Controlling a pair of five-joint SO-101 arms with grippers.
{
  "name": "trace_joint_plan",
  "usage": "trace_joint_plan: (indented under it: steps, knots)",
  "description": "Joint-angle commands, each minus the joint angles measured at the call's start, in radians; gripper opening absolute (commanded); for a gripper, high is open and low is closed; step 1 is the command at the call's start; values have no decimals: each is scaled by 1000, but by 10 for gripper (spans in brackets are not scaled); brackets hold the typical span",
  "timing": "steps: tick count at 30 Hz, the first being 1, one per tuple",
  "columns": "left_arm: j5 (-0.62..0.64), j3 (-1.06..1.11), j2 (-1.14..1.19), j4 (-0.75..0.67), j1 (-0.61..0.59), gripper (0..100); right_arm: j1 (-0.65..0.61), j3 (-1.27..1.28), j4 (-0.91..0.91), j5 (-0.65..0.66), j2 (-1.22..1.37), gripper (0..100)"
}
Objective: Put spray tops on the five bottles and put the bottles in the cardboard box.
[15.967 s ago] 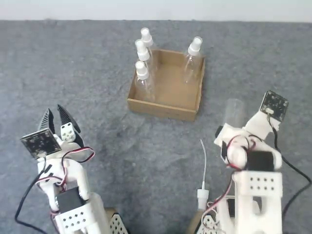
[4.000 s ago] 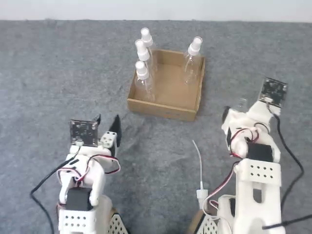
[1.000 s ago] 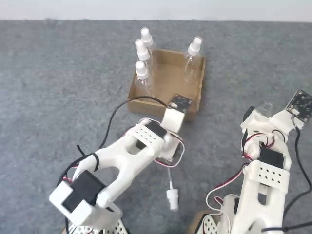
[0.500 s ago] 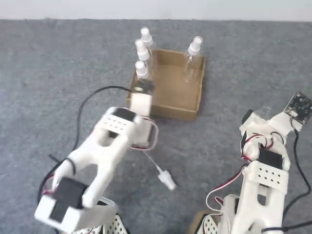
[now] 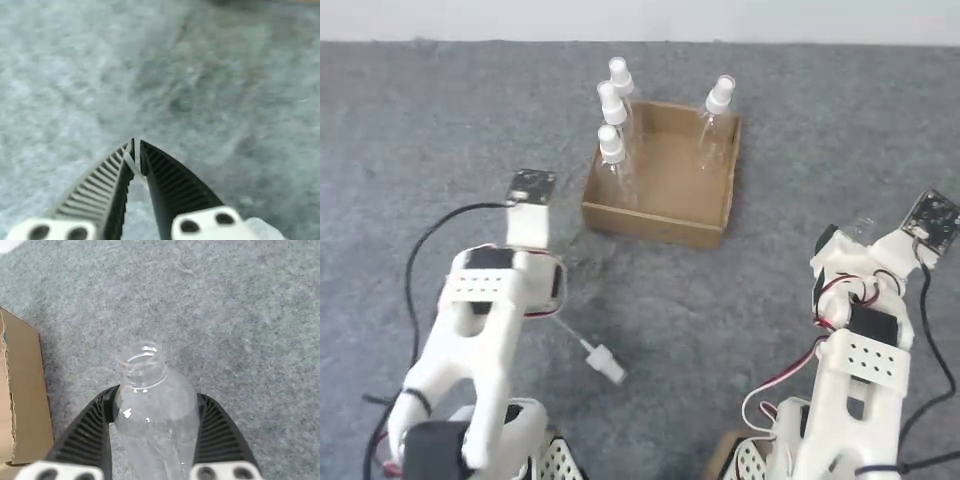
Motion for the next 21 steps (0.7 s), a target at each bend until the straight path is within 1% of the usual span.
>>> trace_joint_plan:
  steps: [1, 3, 5, 7, 9, 11, 12, 17, 21]
  knots:
    - [-63, 13, -86, -25, -91, 13, 4, -18, -28, -5, -44, 26]
    - [-87, 13, -100, -20, -117, 13, 4, -18, -28, -5, -44, 26]
    - [-114, 13, -109, -17, -132, 37, 4, -18, -28, -5, -44, 26]
    - [-132, 8, -118, -2, -144, 103, 4, -17, -28, -5, -44, 26]
    - [-138, -5, -130, 37, -150, 194, 4, -17, -28, -5, -44, 26]
    - [-144, -36, -153, 101, -150, 262, 4, -17, -28, -5, -44, 26]
    - [-150, -56, -167, 135, -150, 280, 4, -17, -28, -5, -44, 26]
    - [-221, -166, -273, 307, -141, 282, 4, -17, -28, -5, -44, 26]
    - [-327, -208, -377, 374, -141, 282, 4, -17, -28, -5, -44, 26]
